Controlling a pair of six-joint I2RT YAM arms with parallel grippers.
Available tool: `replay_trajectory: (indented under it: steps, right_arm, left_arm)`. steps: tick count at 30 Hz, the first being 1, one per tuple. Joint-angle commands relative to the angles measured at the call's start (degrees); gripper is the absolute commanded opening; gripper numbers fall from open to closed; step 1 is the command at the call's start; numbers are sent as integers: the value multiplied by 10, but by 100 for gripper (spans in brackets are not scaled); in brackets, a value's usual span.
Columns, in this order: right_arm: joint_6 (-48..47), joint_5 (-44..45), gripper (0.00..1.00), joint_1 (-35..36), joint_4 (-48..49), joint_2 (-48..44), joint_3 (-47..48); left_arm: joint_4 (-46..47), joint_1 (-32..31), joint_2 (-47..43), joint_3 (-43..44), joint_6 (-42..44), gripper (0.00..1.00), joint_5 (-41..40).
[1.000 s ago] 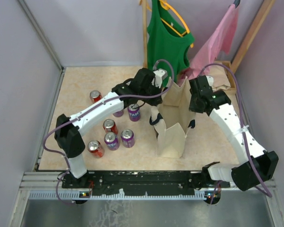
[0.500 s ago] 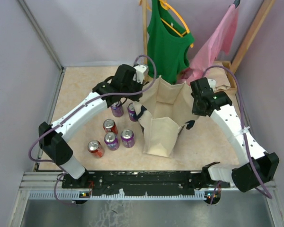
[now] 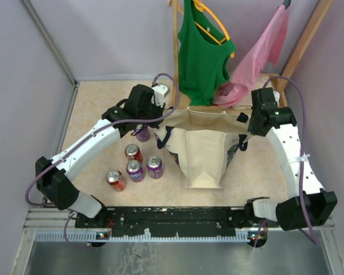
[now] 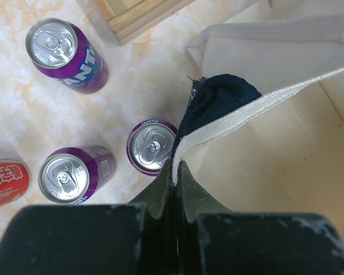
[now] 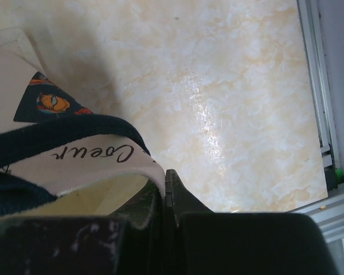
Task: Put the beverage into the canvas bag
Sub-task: Adjust the canvas bag at the center of the board.
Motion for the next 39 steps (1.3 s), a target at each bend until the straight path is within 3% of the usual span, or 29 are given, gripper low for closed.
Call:
replay_trajectory:
  steps: [1,11,22,29,31,33,35,39]
  right_arm:
    - [-64,62,0,-43,-14,-10,20]
    - [-40,-32,0,-45,31,-7,-23]
    - [-41,-66,0,-45,36,-13,-41]
    - [-39,-104,16,-44,51,-11,-66]
    - [-40,-111,25,-44,53,-6,-68]
    - [-43,-114,34,-44,54,-2,-68]
    - [-46,-115,41,-44,57,0,-68]
    - [-51,-135,48,-44,67,3,-64]
  left_arm:
    - [-22,28,-42,-24,37,0,-47]
    - [3,25,-28,-13,16,0,71]
    - [23,-30,-2,-16,-8,0,102]
    - [34,-32,14,-15,-10,0,92]
    - [34,-32,17,-14,-10,1,93]
    - [34,-33,18,-15,-11,13,98]
    - [34,-33,19,-13,-11,32,105]
    - [41,-34,19,-6,-13,58,125]
